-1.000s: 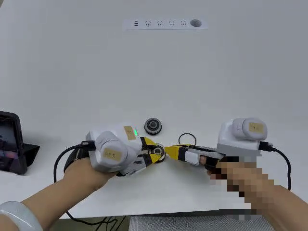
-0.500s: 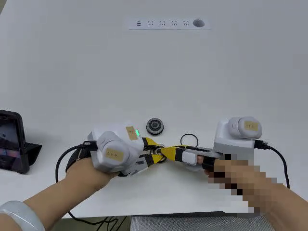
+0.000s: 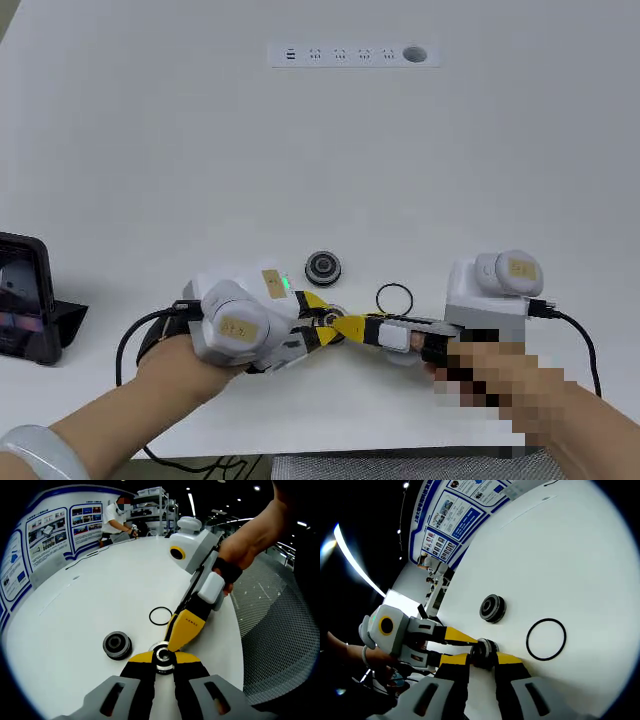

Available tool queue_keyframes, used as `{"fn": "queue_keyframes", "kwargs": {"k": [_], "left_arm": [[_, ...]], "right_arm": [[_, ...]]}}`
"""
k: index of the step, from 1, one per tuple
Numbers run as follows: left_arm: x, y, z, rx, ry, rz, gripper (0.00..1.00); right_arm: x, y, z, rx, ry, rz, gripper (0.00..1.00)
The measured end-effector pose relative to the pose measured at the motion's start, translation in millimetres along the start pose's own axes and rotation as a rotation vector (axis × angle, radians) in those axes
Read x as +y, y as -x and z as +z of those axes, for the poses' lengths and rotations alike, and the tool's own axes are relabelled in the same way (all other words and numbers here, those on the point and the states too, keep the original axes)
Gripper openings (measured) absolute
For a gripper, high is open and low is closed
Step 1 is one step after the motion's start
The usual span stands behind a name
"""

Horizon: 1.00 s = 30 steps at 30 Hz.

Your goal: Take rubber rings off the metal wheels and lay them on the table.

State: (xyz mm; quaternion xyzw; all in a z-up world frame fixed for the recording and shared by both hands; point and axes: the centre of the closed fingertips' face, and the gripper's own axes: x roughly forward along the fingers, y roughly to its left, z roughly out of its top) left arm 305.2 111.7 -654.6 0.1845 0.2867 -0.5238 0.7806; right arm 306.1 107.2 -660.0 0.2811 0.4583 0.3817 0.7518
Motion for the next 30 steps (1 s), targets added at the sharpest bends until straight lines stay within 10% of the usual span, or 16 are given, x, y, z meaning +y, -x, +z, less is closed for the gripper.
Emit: {"fn": "queue_keyframes", "kwargs": {"k": [30], "left_arm": [[0.3, -0.3, 0.0, 0.0, 0.003, -0.001, 0.13]], "right_arm": [[-7.1, 6.1, 0.4, 0.011, 0.038, -0.047, 0.03]]}}
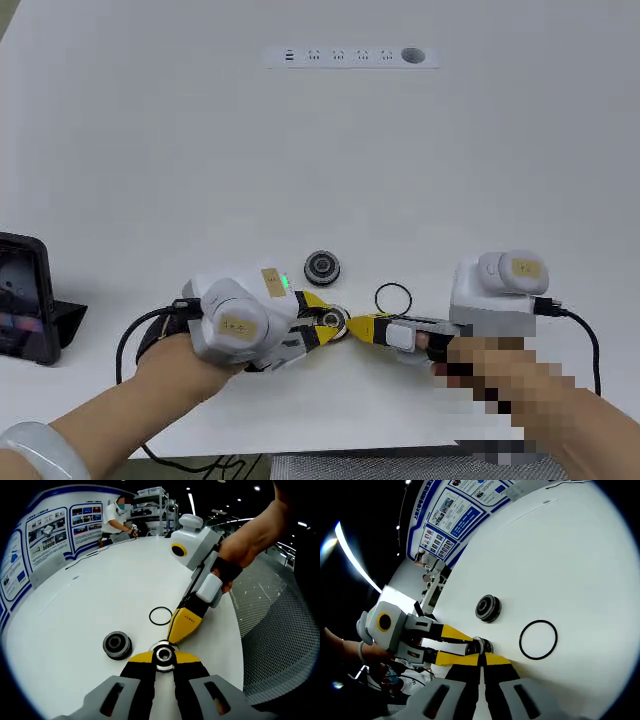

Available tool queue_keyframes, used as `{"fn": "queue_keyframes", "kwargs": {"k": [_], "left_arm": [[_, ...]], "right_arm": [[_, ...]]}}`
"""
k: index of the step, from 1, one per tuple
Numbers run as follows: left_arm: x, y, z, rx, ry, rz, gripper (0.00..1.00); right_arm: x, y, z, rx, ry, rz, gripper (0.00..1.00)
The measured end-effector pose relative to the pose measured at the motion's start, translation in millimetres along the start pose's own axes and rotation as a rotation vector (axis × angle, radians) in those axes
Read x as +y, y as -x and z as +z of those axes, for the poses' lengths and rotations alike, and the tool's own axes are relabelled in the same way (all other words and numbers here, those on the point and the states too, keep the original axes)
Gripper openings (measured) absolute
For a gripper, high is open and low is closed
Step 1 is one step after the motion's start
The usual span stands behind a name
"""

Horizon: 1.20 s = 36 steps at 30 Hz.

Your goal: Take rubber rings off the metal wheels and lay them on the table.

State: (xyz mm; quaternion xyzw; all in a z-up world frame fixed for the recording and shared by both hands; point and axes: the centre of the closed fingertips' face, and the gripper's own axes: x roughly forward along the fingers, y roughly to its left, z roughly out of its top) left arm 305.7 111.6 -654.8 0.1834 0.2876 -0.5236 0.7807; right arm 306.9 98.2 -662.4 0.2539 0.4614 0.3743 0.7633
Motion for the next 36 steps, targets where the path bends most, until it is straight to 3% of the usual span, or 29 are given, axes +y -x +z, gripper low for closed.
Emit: {"fn": "queue_keyframes", "kwargs": {"k": [10, 36], "left_arm": [[0.2, -0.1, 0.1, 0.0, 0.003, -0.003, 0.13], [0.4, -0.1, -0.2, -0.007, 0.003, -0.003, 0.13]], "right_arm": [[1.5, 0.7, 1.4, 0.004, 0.03, -0.012, 0.02], [14.2, -2.7, 3.8, -0.006, 0.037, 0.015, 0.01]]}}
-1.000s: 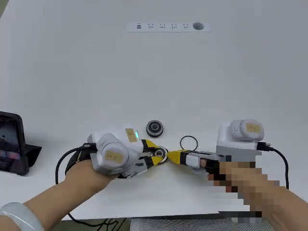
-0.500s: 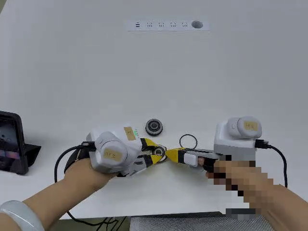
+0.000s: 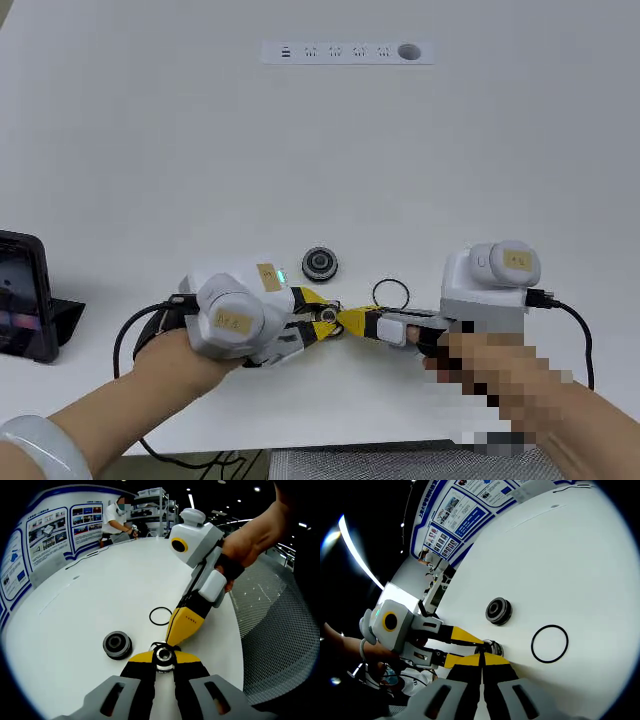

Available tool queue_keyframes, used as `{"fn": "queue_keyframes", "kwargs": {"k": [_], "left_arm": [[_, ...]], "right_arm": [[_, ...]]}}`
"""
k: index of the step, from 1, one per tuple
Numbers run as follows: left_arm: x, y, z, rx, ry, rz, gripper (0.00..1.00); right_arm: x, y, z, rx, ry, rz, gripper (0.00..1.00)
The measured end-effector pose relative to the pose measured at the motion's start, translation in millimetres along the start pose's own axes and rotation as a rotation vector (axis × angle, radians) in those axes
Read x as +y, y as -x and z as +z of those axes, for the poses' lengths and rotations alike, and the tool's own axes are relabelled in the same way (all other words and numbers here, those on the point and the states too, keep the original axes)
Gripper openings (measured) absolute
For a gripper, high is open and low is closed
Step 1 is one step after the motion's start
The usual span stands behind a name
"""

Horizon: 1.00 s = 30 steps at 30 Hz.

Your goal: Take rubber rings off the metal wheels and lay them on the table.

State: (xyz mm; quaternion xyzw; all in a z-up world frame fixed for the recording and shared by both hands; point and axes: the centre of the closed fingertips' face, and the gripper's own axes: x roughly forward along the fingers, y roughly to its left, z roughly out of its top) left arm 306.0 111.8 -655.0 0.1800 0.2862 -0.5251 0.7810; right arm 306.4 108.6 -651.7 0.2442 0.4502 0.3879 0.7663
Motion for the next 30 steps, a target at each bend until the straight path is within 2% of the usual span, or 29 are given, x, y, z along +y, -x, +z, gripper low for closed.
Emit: {"fn": "queue_keyframes", "kwargs": {"k": [7, 11, 18, 30], "left_arm": [[0.1, -0.2, -0.1, -0.001, -0.001, -0.002, 0.13], [-0.3, 0.0, -0.2, 0.0, -0.002, -0.001, 0.13], [-0.4, 0.1, 0.1, 0.003, -0.007, -0.002, 0.13], [-0.6, -0.2, 0.4, 0.008, -0.019, 0.004, 0.14]], "right_arm": [[4.4, 0.9, 0.7, -0.004, -0.002, 0.018, 0.01], [16.8, 0.2, 3.1, -0.016, -0.01, 0.063, 0.01], [6.2, 3.5, 4.1, -0.029, -0.026, 0.022, 0.02], [-1.4, 2.7, 0.8, -0.021, -0.023, -0.014, 0.02]]}}
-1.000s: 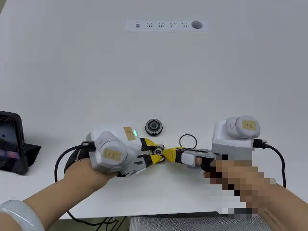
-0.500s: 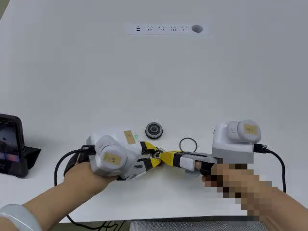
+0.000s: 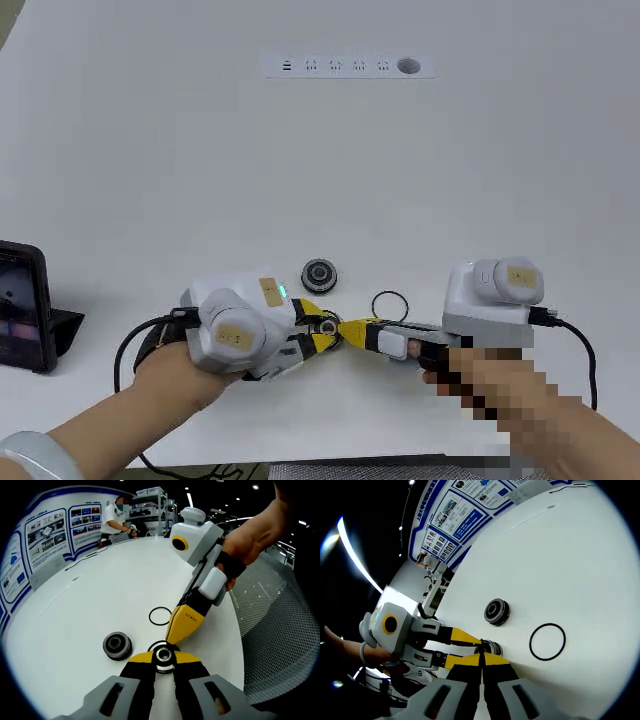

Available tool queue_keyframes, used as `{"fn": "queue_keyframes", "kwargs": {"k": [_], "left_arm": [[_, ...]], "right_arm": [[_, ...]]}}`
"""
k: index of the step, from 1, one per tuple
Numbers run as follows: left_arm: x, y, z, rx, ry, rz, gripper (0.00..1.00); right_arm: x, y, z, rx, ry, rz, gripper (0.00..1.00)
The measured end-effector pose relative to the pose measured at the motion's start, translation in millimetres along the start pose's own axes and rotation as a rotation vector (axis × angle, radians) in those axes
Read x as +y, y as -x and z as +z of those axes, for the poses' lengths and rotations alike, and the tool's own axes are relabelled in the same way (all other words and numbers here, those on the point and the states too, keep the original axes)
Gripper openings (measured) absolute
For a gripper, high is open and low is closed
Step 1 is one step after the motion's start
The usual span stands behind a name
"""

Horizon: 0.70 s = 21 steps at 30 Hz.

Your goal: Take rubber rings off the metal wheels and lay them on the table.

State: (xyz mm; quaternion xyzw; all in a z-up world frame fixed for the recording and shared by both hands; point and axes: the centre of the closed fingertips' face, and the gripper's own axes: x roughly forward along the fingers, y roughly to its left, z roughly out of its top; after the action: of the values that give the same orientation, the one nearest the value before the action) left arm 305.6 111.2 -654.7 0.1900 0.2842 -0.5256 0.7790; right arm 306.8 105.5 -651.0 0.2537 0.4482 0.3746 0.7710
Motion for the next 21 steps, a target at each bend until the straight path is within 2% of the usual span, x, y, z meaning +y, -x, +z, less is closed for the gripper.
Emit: {"fn": "queue_keyframes", "kwargs": {"k": [8, 13, 21], "left_arm": [[-0.3, 1.0, 1.6, -0.012, 0.005, -0.003, 0.16], [-1.2, 3.8, 9.2, -0.034, -0.006, -0.002, 0.17], [1.1, 5.8, 10.3, -0.038, -0.014, 0.012, 0.27]], "right_arm": [[-3.0, -1.5, -1.0, 0.005, -0.003, -0.01, 0.02], [-3.1, -1.0, -1.1, 0.007, -0.002, -0.012, 0.02], [-2.2, -0.8, -0.4, 0.002, -0.005, -0.008, 0.02]]}}
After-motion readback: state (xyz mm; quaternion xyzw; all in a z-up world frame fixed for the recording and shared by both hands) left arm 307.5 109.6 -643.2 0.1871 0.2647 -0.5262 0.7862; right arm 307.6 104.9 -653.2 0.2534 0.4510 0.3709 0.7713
